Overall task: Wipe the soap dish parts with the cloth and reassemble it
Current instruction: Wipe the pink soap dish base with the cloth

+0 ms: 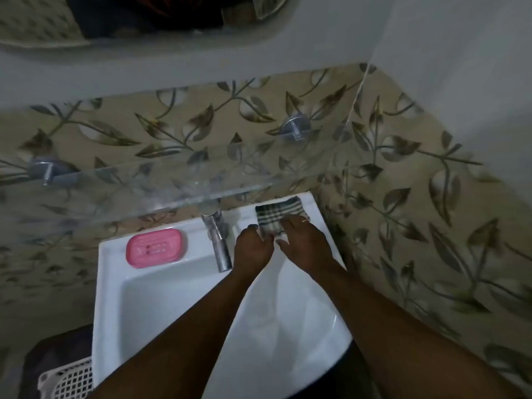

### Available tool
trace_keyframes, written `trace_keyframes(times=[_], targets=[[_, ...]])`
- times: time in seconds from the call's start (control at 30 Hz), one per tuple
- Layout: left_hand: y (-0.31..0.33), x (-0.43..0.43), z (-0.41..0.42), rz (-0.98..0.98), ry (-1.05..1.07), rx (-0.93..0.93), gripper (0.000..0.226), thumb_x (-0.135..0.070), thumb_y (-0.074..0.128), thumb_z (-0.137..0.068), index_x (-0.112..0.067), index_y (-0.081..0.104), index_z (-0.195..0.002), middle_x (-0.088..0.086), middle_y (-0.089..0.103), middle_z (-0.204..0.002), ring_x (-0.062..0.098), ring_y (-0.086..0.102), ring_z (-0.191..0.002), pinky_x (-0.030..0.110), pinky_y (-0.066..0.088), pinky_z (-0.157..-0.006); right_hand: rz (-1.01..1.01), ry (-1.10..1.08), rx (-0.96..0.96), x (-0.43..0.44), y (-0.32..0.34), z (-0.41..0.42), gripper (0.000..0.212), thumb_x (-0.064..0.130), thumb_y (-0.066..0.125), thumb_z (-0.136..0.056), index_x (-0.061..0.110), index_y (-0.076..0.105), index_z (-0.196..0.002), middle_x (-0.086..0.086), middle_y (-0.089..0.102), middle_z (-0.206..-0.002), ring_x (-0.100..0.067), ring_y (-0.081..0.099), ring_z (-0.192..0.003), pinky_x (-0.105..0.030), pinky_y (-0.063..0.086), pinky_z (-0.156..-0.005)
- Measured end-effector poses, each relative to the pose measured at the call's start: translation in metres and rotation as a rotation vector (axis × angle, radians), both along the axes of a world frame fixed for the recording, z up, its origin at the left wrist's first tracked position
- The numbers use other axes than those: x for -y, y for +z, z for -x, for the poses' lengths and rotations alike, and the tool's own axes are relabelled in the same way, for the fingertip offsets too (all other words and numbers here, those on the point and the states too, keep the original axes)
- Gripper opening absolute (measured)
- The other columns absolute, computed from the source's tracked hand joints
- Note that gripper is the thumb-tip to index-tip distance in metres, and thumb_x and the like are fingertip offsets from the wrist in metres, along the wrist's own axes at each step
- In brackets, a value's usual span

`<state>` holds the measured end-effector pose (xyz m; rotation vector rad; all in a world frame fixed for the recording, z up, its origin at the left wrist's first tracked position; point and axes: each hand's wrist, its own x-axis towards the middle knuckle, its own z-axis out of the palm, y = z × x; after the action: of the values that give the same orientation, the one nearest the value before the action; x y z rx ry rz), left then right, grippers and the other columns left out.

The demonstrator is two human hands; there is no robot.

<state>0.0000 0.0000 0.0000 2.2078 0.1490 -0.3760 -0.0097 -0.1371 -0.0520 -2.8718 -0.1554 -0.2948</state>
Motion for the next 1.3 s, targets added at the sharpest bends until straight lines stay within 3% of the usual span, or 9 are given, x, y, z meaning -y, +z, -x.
trace_keyframes(times=[0.13,0.27,0.33,0.63,0.73,0.8,1.03,1.17,1.3], targets=[[-0.011,0.013,-0.026,0.135,0.322,-0.149,0.037,-0.026,0.052,-0.097,0.003,0.06,-0.118,0.018,0.064,-0.124,0.032,0.06,-0.109,0.028,0.042,-0.081,-0.004,-0.007,-0.094,0.002,-0.008,-0.025,0.054,0.038,0.08,-0.073,0.011,0.065,-0.117,-0.009,0.067,-0.119,-0.027,0.067,-0.103,-0.036,0.057,-0.077],[-0.019,0.021,-0.044,0.361,0.549,-0.3,0.024,-0.02,0.058,-0.092,0.001,0.06,-0.082,0.018,0.066,-0.094,0.019,0.054,-0.068,0.026,0.039,-0.055,0.005,0.015,-0.197,0.002,-0.015,-0.029,0.069,0.05,0.073,-0.078,0.014,0.052,-0.133,-0.009,0.056,-0.136,-0.029,0.058,-0.116,-0.041,0.053,-0.091],[-0.018,0.023,-0.049,0.432,0.617,-0.384,0.022,-0.017,0.062,-0.09,-0.003,0.055,-0.075,0.015,0.063,-0.087,0.019,0.054,-0.067,0.025,0.039,-0.052,0.021,0.026,-0.213,0.003,-0.018,-0.028,0.072,0.051,0.073,-0.077,0.017,0.048,-0.135,-0.007,0.054,-0.138,-0.028,0.057,-0.117,-0.039,0.052,-0.091],[0.011,0.031,-0.029,0.541,0.448,-0.447,0.035,-0.034,0.061,-0.087,-0.006,0.067,-0.106,0.01,0.073,-0.102,0.023,0.069,-0.091,0.026,0.045,-0.056,-0.19,-0.07,-0.026,0.005,-0.001,-0.013,0.048,0.017,0.077,-0.077,0.015,0.063,-0.123,-0.004,0.071,-0.115,-0.022,0.066,-0.106,-0.041,0.052,-0.096],[0.033,0.018,-0.005,0.581,0.368,-0.458,0.029,-0.031,0.061,-0.089,-0.007,0.069,-0.104,0.008,0.075,-0.096,0.018,0.071,-0.08,0.024,0.044,-0.055,-0.361,-0.111,-0.01,-0.003,0.011,0.007,0.037,0.006,0.069,-0.084,0.017,0.066,-0.119,-0.001,0.072,-0.111,-0.021,0.067,-0.101,-0.041,0.054,-0.092],[0.046,0.0,0.015,0.596,0.285,-0.435,0.026,-0.028,0.06,-0.091,-0.007,0.069,-0.103,0.008,0.076,-0.092,0.018,0.07,-0.073,0.023,0.044,-0.052,-0.495,-0.133,-0.079,-0.01,0.02,0.023,0.034,0.006,0.064,-0.088,0.019,0.066,-0.12,0.002,0.071,-0.111,-0.016,0.066,-0.102,-0.03,0.052,-0.09],[0.053,-0.11,0.072,0.341,0.174,0.004,0.017,-0.017,0.057,-0.093,-0.016,0.073,-0.086,-0.003,0.075,-0.08,0.015,0.071,-0.069,0.019,0.049,-0.054,-0.886,-0.287,-0.246,-0.05,0.04,0.087,0.024,0.007,0.068,-0.088,0.006,0.067,-0.112,0.0,0.068,-0.094,-0.023,0.067,-0.093,-0.017,0.048,-0.071],[0.032,-0.175,0.065,0.074,0.177,0.197,0.014,-0.02,0.062,-0.09,-0.024,0.071,-0.08,-0.011,0.071,-0.072,0.006,0.067,-0.069,0.025,0.053,-0.069,-1.079,-0.334,-0.343,-0.083,0.052,0.105,0.023,0.015,0.07,-0.088,0.007,0.064,-0.109,0.003,0.063,-0.089,-0.017,0.061,-0.087,-0.018,0.045,-0.07],[0.009,-0.222,0.037,-0.245,0.16,0.323,0.02,-0.028,0.072,-0.084,-0.016,0.069,-0.1,0.004,0.072,-0.099,0.022,0.066,-0.089,0.034,0.055,-0.079,-1.275,-0.34,-0.476,-0.119,0.061,0.113,0.013,0.024,0.071,-0.087,0.019,0.068,-0.098,0.01,0.073,-0.09,-0.007,0.071,-0.079,-0.022,0.053,-0.072]])
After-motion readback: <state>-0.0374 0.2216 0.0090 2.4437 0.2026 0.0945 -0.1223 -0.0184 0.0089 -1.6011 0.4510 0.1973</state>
